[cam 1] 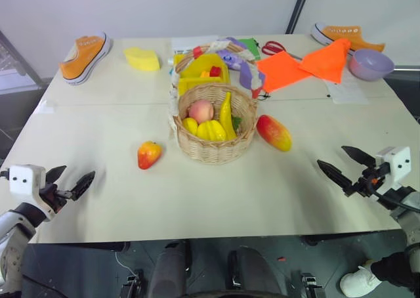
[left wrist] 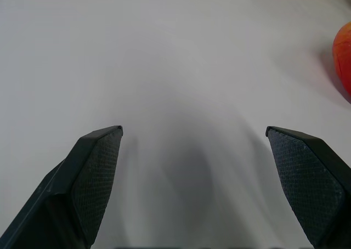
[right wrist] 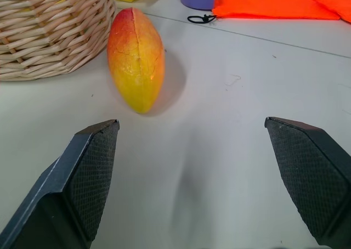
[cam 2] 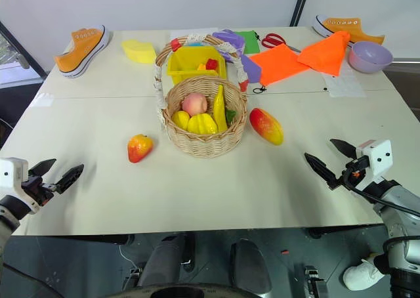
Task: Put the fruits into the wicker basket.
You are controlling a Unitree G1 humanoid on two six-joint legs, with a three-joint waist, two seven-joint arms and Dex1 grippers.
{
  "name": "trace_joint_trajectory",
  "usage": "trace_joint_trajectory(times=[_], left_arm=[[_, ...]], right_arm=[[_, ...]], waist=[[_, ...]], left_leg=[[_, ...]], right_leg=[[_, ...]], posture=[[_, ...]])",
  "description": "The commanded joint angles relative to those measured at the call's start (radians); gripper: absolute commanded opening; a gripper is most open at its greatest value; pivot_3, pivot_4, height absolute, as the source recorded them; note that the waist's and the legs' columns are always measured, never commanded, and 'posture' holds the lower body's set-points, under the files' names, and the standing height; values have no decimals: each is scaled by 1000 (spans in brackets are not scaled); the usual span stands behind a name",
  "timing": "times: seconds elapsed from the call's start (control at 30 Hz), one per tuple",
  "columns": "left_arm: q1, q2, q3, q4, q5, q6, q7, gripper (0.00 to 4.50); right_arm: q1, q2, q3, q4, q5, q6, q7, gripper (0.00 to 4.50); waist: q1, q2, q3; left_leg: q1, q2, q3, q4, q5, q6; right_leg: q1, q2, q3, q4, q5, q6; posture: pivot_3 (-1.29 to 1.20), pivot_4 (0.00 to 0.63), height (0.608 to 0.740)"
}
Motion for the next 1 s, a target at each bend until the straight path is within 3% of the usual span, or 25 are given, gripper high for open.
trace_joint_trajectory(times=[0.03,0.4,0.7,1.0], left_arm=[[3,12,24,-14,-2,-18,3,4500],[-29,9,-28,-164,-71,90,17,4500],[-184,105,-253,-314,-22,216,9,4500],[-322,124,-446,-282,100,288,70,4500]], right_arm=[[-5,-9,-18,-16,11,-12,-1,4443],[-17,-17,35,-90,15,13,8,4443],[-7,-75,156,-421,101,164,34,4443],[-59,-82,319,-614,140,242,14,4443]], waist=[[0,0,0],[0,0,0],[1,0,0],[4,-1,0]], left_leg=[[0,0,0,0,0,0],[0,0,0,0,0,0],[0,0,0,0,0,0],[0,0,1,0,0,0]], right_leg=[[0,0,0,0,0,0],[0,0,0,0,0,0],[0,0,0,0,0,1],[0,1,0,0,0,1]], posture=[[0,150,729],[0,150,729],[0,150,729],[0,150,729]])
